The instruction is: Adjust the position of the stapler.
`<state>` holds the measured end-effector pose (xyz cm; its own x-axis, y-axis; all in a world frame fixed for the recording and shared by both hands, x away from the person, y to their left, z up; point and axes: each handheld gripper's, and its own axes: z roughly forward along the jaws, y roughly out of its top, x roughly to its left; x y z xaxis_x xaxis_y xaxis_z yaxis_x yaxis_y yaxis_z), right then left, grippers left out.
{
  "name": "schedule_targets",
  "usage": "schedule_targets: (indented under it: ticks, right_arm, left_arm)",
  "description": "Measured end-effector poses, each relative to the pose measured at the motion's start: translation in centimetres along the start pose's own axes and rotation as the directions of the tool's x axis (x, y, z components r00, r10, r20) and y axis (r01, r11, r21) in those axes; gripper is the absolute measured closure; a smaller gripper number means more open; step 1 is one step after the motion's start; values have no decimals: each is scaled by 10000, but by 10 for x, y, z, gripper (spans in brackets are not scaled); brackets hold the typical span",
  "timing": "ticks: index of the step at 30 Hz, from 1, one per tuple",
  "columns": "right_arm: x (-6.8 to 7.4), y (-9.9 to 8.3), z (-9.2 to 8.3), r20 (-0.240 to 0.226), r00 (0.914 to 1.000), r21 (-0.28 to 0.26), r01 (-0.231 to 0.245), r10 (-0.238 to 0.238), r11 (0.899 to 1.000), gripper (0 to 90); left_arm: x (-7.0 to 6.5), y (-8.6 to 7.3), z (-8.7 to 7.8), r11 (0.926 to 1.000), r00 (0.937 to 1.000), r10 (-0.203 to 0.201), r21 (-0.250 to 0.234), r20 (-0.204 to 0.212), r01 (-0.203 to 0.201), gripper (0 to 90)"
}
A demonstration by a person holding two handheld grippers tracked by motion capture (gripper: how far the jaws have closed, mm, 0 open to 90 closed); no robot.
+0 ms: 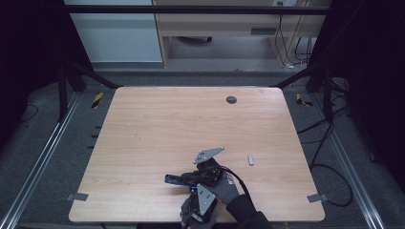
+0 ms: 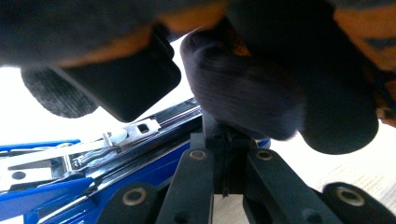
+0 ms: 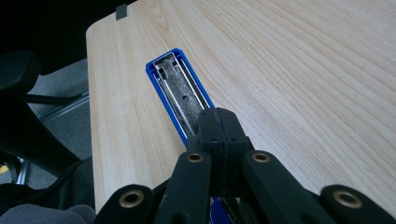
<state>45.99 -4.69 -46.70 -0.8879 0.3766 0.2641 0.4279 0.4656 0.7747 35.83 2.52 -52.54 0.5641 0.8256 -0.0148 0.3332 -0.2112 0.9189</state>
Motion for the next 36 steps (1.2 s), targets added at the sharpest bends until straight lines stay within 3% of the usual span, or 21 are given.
schedule_targets:
  ticks: [8,14,21,28,36]
  right_arm:
    - [-3,1,6,-89,10000,381,21,-18,9993,900]
    - [-1,-1,13,110,9998,727,130,-139,9973,900]
    - [-1,-3,13,167,9997,685,194,-205,9975,900]
    - [-4,-5,5,224,9997,149,58,-62,9999,900]
    - [-10,-6,-14,753,9971,-722,-82,137,9974,900]
  left_arm:
    - [0,0,0,10000,10000,22,-13,-34,-22,900]
    - [0,0,0,10000,10000,39,-15,-47,-39,900]
    - [0,0,0,10000,10000,3,-23,-25,-3,900]
    - [1,0,0,9999,9999,-129,-30,14,129,900]
    - [1,0,0,9998,9998,-186,-23,28,186,900]
